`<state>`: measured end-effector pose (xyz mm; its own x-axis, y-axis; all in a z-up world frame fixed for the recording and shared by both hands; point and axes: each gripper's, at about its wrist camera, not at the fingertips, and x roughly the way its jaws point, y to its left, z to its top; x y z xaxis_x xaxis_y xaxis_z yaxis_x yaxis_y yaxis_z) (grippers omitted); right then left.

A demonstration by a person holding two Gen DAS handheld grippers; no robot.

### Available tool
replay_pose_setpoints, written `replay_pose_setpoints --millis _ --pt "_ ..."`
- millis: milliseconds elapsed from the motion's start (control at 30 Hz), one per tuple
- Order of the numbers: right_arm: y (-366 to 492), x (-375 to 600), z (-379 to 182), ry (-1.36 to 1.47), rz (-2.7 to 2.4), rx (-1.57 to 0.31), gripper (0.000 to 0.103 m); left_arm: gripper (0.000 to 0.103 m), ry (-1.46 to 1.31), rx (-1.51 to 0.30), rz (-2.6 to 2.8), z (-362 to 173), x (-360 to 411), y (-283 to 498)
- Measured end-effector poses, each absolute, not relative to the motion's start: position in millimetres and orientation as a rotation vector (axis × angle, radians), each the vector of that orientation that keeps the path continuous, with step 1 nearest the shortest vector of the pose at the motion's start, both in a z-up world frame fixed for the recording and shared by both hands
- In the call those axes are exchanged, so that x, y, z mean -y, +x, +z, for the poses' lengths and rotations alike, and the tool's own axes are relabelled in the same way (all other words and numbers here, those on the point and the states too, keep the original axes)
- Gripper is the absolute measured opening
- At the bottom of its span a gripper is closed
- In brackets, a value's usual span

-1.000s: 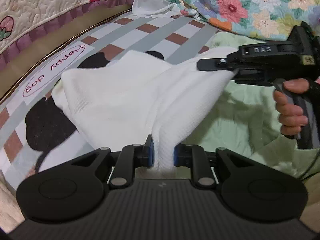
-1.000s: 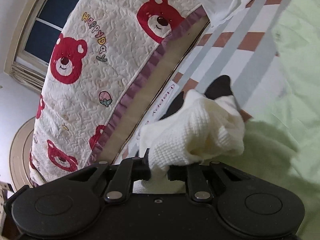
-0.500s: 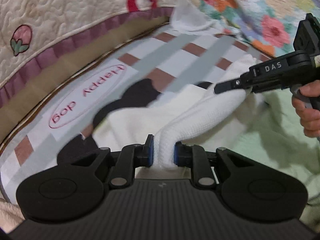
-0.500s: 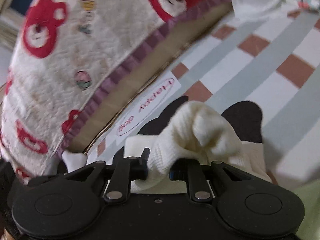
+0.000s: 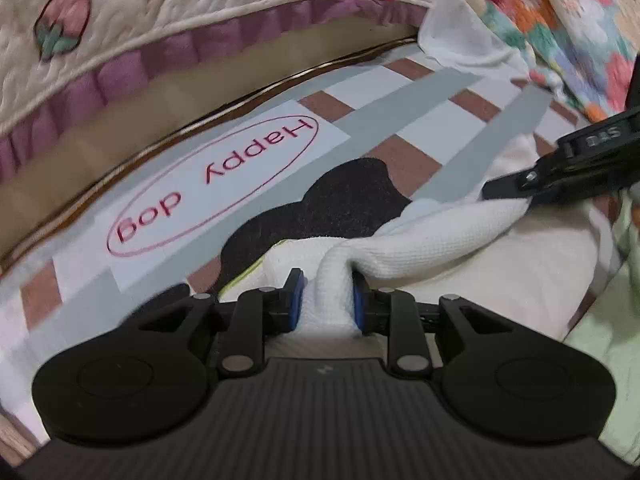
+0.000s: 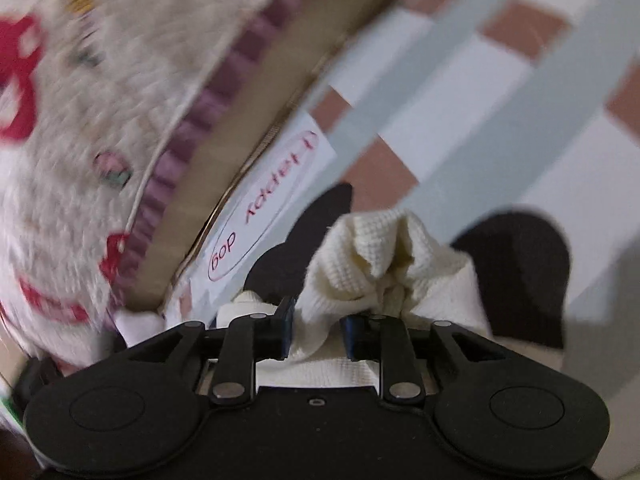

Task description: Fold clothes

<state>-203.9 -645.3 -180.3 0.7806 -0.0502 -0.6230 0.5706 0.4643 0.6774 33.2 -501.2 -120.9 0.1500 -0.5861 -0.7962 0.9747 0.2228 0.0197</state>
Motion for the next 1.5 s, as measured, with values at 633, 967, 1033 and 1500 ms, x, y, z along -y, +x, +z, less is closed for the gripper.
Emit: replay_pose_setpoints --millis 633,967,1033,1500 --pt "-201 562 -141 0.096 -0.561 -0.635 0.035 0.025 0.453 -0.588 -1.237 -108 448 -2" --pt "-184 632 -190 0.284 -0.777 -0.831 0.012 0.020 0.372 -0.779 -1.083 -157 454 34" --pt "-205 641 -188 0.381 -0.838 -0.796 0.011 0.020 0.363 -0.808 -1.093 -156 453 38" --pt "-276 567 -172 0.916 -0.582 -0.462 0.041 0.020 0.159 -0.932 -1.073 -165 444 57"
